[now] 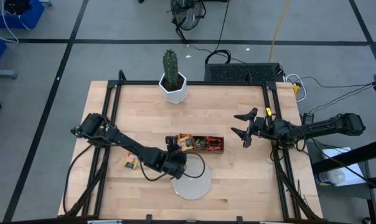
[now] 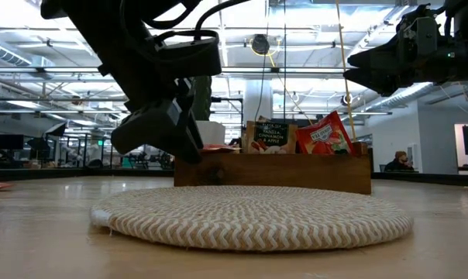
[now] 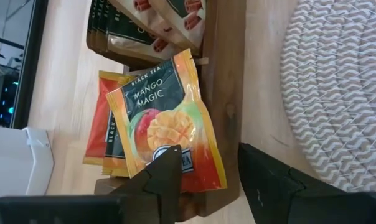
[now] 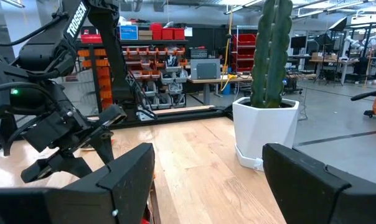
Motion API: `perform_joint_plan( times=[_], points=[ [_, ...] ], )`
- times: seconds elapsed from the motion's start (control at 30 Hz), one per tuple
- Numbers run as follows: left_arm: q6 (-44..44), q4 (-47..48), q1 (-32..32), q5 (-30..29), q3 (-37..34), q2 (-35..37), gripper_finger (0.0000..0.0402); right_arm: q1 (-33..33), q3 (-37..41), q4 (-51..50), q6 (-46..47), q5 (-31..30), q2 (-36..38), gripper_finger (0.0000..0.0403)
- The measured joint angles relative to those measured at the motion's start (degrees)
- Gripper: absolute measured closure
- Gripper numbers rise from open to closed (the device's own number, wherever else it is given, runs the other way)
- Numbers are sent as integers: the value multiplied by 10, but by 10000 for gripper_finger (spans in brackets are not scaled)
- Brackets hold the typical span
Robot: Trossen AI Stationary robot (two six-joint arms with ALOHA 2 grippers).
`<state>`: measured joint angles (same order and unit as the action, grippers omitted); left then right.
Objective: Pick & Place Tea
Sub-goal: Put the yellow tea bag into the left section of the wooden organizer
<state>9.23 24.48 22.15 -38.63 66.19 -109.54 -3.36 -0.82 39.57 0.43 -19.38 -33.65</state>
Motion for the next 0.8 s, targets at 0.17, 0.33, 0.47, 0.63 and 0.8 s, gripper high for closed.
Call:
perform_joint_plan(
  times=[0.17, 0.33, 0.47, 0.63, 0.8],
  points=[
    [3, 0, 0, 0, 0, 0, 274, 0, 0, 0, 0, 0, 0, 124],
    [3, -3, 0, -1, 0, 0, 360, 0, 0, 0, 0, 0, 0, 126],
    [3, -9, 0, -2, 0, 2, 392, 0, 0, 0, 0, 0, 0, 124],
    [0, -8, 4, 2, 9, 1, 397, 0, 0, 0, 0, 0, 0, 126],
    [-1, -5, 7, 2, 31, 1, 398, 0, 0, 0, 0, 0, 0, 124]
  ],
)
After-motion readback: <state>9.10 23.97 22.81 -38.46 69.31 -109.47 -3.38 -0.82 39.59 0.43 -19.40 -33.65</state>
